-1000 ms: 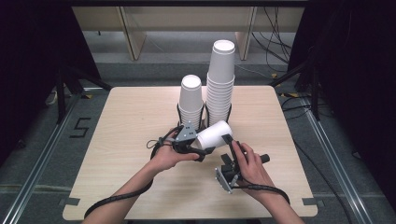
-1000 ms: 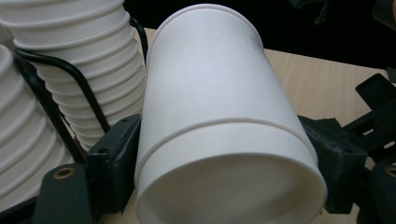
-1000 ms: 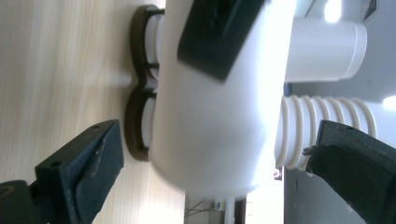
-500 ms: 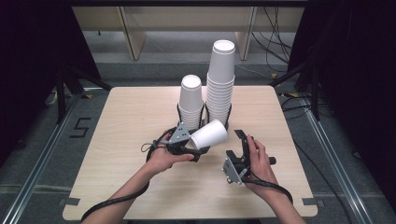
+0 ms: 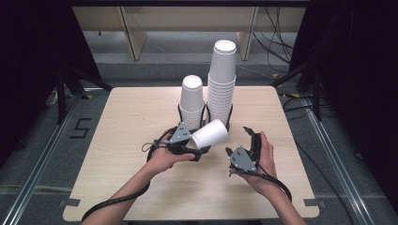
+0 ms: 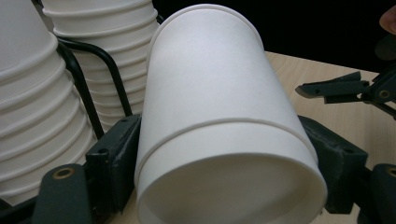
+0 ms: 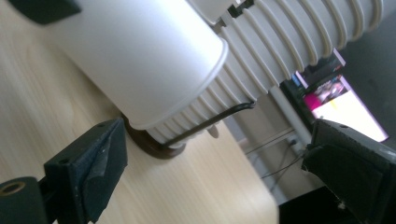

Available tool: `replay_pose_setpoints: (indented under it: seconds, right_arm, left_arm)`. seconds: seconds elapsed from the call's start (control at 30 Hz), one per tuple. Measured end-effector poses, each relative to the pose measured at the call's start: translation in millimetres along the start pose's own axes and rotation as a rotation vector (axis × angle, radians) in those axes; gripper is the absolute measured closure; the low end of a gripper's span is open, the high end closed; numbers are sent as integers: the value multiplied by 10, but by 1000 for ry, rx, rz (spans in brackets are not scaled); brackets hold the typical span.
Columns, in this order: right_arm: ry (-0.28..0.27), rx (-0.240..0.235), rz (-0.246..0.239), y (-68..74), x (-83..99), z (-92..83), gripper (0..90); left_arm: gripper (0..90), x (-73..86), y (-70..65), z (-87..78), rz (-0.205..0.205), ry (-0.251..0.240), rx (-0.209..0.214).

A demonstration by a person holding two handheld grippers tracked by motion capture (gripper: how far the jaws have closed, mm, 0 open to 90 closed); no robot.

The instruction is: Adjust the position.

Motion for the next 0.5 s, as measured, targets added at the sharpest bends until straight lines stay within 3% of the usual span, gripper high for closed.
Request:
replay_pose_setpoints:
  seconds: [0.13,0.33,0.5]
  right_arm:
    - [-5,-13,90,-25,6,14,61]
    - [-19,-25,278,-51,15,18,59]
    - [-46,-35,404,-76,-6,28,39]
  left_arm:
    - [220,4,-5,-9,-9,7,-4]
    - [219,0,-22,-1,-12,-3,1]
    - [219,-3,-25,12,-10,-10,-1]
Point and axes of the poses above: each handheld gripper's, and its own axes: z roughly forward along the jaws, x roughly out of its underside, y roughly to its left, the point moved 8 cm from there along z, roughly forward along the jaws, and after that the axes turned 6 degrees about -y, right-handed, at the moved point
